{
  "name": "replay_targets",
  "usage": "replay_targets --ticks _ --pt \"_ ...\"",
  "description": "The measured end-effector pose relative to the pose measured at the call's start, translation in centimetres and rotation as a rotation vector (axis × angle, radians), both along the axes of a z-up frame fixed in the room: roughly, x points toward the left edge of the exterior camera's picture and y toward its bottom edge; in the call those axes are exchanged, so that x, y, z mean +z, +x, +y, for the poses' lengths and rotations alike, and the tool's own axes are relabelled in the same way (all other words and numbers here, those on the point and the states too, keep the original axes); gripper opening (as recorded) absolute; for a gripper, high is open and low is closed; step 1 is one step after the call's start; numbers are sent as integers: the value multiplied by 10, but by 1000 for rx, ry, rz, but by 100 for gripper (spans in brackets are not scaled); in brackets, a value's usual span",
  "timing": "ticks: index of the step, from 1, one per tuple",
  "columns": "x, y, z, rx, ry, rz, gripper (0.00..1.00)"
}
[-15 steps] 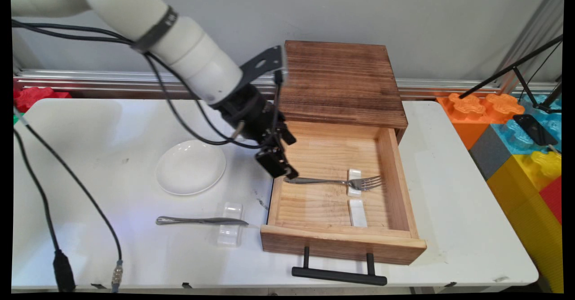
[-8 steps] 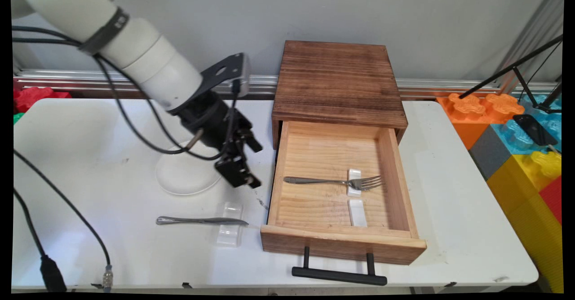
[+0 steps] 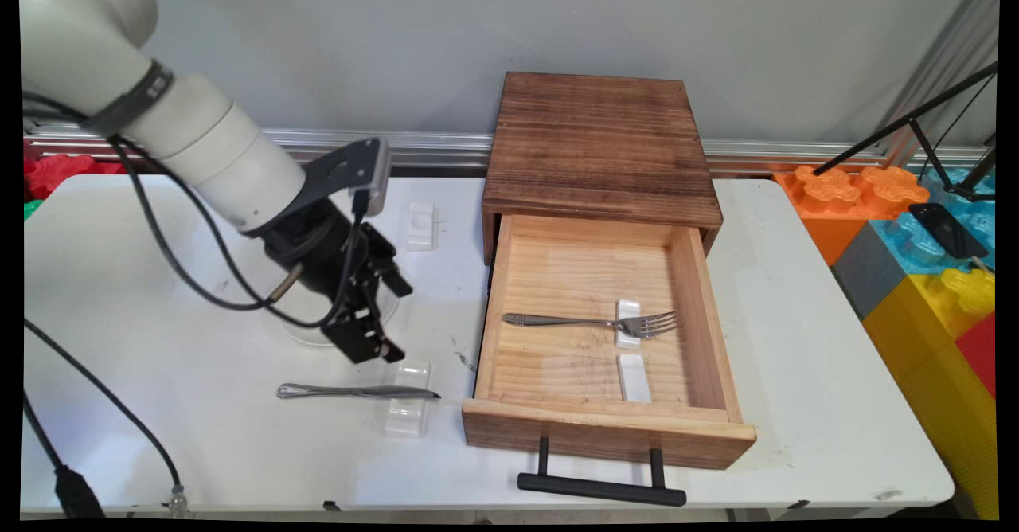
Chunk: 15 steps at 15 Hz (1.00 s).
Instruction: Pick up the knife from the right of the white plate
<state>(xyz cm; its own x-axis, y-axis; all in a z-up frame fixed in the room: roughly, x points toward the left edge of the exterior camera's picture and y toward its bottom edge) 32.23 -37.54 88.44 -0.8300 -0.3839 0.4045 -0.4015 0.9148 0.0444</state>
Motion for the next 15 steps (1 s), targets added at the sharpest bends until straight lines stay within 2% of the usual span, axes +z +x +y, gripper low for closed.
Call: replay_targets --ticks 15 --pt "-66 19 23 -38 1 -88 100"
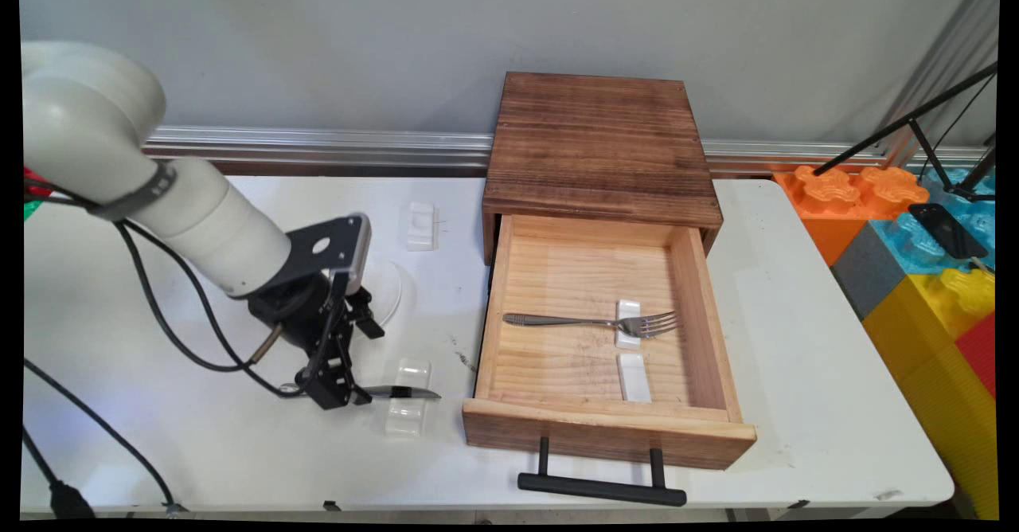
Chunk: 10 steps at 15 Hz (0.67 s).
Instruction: Pick up the knife from the right of the white plate
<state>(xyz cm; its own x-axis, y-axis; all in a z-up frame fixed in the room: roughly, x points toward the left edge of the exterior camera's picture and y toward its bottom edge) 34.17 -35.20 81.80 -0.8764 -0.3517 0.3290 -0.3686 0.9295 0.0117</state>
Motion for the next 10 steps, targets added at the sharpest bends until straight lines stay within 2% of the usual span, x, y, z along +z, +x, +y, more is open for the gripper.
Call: replay_targets --ticks 5,10 --pt "-24 3 4 -26 -3 -28 100" --pt "-36 6 7 -39 -8 -55 100"
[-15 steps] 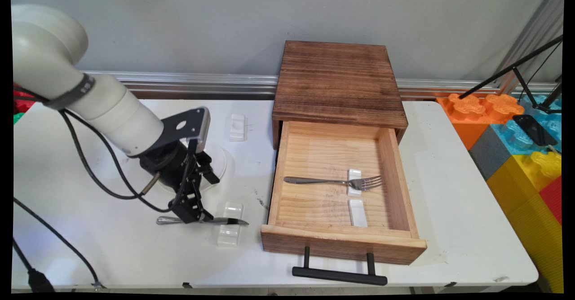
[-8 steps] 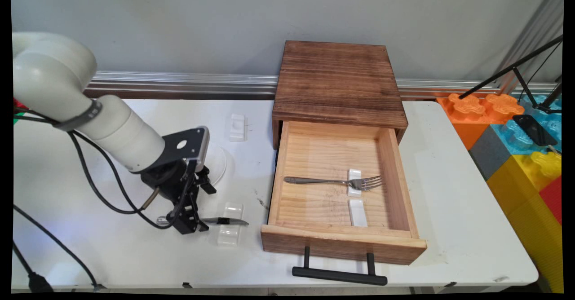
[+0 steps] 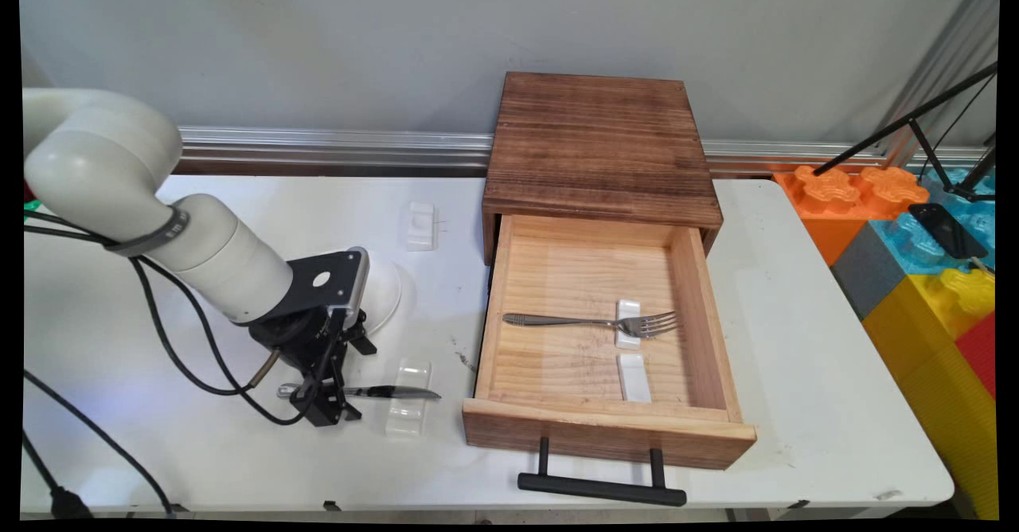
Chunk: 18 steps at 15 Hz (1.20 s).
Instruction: Pick up the knife from the right of the white plate
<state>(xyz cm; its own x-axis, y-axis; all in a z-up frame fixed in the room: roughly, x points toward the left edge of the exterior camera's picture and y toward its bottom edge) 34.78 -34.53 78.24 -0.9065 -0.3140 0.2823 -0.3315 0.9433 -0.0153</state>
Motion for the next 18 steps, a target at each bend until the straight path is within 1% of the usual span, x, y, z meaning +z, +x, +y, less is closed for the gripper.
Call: replay_targets --ticks 4,10,18 --pt "-8 2 2 -8 -2 -12 100" --pt "-17 3 0 -10 -11 -13 100" --pt "-15 4 0 -6 -10 -15 100"
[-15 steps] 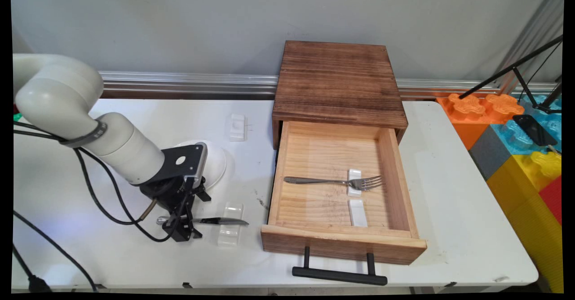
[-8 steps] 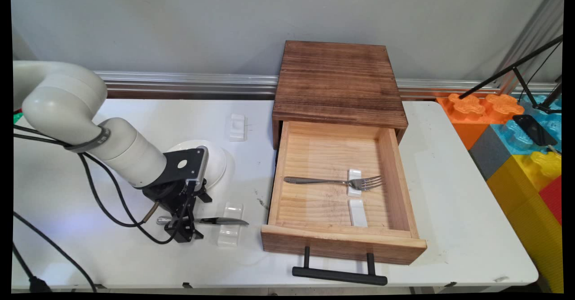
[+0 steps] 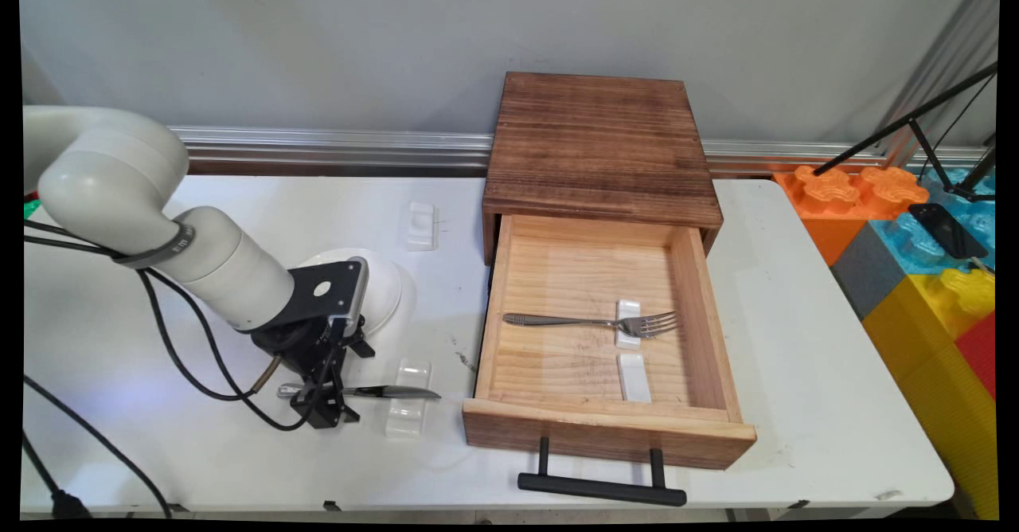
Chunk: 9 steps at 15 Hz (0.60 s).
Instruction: Pick up the knife from the right of the white plate
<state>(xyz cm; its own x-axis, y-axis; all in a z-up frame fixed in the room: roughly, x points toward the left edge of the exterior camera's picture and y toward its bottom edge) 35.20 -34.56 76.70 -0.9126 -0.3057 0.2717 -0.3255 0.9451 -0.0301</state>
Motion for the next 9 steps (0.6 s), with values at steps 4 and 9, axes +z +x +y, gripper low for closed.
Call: replay_targets --ticks 4,9 --pt "3 1 1 -3 5 -1 0" --pt "4 3 2 -7 16 -9 0"
